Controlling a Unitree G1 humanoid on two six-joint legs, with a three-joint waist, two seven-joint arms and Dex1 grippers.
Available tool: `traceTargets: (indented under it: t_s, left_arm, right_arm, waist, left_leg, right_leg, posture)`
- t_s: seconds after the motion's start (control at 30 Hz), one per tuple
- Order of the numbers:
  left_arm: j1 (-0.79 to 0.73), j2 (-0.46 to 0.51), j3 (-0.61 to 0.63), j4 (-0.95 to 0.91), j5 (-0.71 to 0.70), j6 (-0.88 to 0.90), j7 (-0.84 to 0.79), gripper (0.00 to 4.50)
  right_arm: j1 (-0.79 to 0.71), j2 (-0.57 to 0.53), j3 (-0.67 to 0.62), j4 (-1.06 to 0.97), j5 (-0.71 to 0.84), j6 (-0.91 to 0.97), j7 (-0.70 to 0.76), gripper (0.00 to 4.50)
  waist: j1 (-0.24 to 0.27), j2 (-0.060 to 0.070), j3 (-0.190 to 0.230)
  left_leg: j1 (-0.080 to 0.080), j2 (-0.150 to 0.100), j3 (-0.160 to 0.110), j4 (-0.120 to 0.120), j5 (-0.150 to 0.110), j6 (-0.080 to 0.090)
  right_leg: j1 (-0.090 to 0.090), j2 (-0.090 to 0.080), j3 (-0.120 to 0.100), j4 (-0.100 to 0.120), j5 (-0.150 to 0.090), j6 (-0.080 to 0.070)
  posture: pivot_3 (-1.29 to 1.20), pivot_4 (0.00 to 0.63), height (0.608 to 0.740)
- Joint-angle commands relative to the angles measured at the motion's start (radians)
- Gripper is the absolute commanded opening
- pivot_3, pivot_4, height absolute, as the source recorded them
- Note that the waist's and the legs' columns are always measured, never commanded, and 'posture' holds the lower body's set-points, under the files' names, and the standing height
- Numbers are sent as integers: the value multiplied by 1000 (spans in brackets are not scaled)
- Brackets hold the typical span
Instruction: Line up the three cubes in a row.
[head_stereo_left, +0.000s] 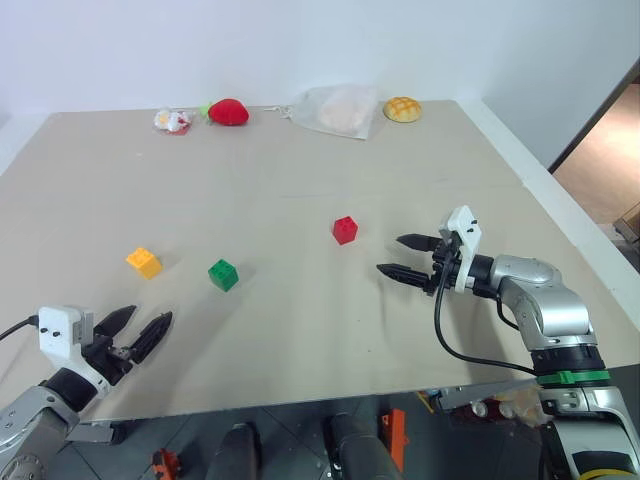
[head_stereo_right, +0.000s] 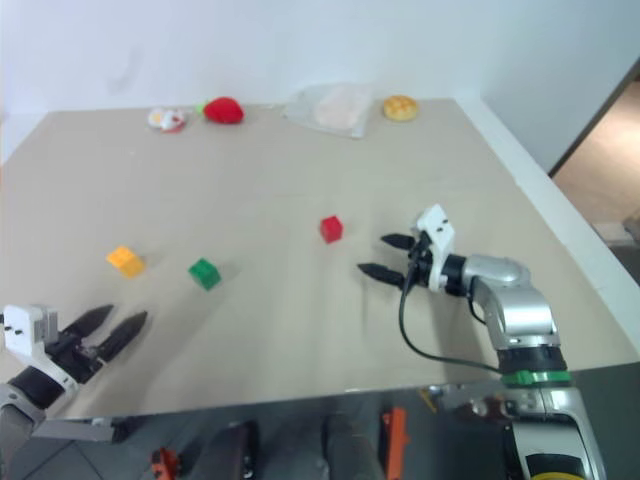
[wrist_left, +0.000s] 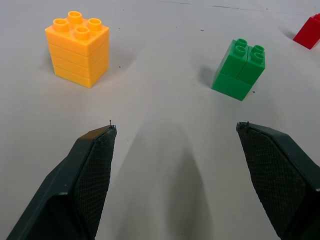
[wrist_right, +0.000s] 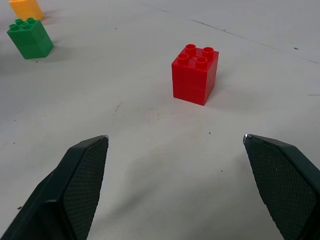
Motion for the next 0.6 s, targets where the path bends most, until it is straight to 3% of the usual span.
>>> traceTargets:
  t_s: [0.03,0.13,0.6]
  left_arm:
    - [-4,22,-3,0,45,-46,-17,3971]
    - [-26,71,-41,-59,71,-58,-60,3971]
    - [-236,206,-245,-149,100,-29,-175,3971]
  right_arm:
    - [-21,21,-13,-8,-13,-3,-61,4500]
    - [-40,87,27,-7,-66,5,-163,4500]
    - [-124,211,111,68,-178,-48,-295,4500]
  waist:
    - [0,0,0]
    - [-1,-4,-2]
    - [0,-3,-2]
  left_leg:
    - [0,0,0,0,0,0]
    - [1,1,0,0,0,0]
    - [1,3,0,-1,0,0]
  right_leg:
    - [0,0,0,0,0,0]
    - [0,1,0,0,0,0]
    - [0,4,2,2,0,0]
  posture:
    - [0,150,740]
    - [0,150,740]
    - [0,150,740]
